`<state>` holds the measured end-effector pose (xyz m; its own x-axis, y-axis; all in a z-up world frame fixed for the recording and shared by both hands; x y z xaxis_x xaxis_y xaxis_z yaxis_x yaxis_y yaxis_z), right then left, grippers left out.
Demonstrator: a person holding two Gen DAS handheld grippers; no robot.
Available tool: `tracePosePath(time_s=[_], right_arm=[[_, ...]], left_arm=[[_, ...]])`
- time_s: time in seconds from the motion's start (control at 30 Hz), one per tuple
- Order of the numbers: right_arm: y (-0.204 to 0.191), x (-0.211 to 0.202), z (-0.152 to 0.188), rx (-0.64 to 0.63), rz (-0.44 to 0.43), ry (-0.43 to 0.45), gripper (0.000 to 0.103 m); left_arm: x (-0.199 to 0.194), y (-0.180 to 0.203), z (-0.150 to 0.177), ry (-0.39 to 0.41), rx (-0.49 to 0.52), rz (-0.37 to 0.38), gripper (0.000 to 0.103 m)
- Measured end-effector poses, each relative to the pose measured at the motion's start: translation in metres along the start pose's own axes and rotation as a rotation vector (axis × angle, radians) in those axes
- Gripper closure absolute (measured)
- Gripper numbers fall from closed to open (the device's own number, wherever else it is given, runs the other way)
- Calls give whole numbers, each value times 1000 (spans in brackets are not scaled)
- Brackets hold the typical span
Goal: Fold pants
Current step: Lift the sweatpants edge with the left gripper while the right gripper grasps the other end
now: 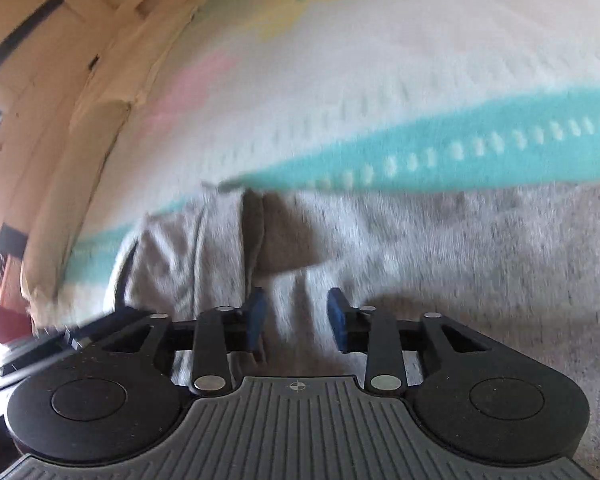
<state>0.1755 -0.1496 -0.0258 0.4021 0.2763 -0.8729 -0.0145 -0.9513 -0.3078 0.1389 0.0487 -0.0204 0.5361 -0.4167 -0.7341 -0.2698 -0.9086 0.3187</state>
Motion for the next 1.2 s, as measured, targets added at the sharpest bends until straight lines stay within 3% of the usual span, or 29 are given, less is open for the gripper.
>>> tracePosePath(time_s=[0.07,0.17,0.27,0.33,0.57,0.67,0.9,0.97,1.0,1.1,1.2], right_arm=[[-5,1,-6,22,-25,21,64],[-13,10,-12,63,-81,27,49],[-24,25,-14,90,-125,-2,45],[-28,33,-14,94,-125,-25,37],[-40,48,-11,47,-101,-43,35],[-48,55,-12,11,-93,-39,33],[-65,67,-13,-71,-85,-18,27],[-72,67,-12,-125,-100,-26,36],[-76,67,-10,-148,-118,-47,65],[-80,55,-14,-160,-129,-46,81],[-82,30,-24,-141,-191,-2,82]], left_arm=[[-1,-15,1,-4,-26,-29,75],[-5,-32,4,-7,-62,-55,74],[-11,-50,6,-4,-100,-76,73],[-14,-63,7,-5,-135,-73,72],[-29,-82,9,19,-205,-32,70],[-38,-87,8,55,-184,-91,61],[-57,-104,9,99,-209,-133,61],[-60,-107,12,99,-211,-135,61],[-61,-107,15,97,-206,-135,61],[-62,-104,21,82,-187,-127,61],[-63,-95,28,82,-165,-116,61]])
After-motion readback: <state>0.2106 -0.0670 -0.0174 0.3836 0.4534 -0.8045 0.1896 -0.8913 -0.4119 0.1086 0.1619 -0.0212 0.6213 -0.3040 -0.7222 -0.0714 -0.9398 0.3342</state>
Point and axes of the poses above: each gripper's, at about its wrist camera, not at the fingertips, and x roughly the way its jaws point, y to its right, z to its underside, the point moved 5 cm from there along x, roughly the way its jaws point, and after that the axes turned 15 degrees about z, right-handed, at the moved point
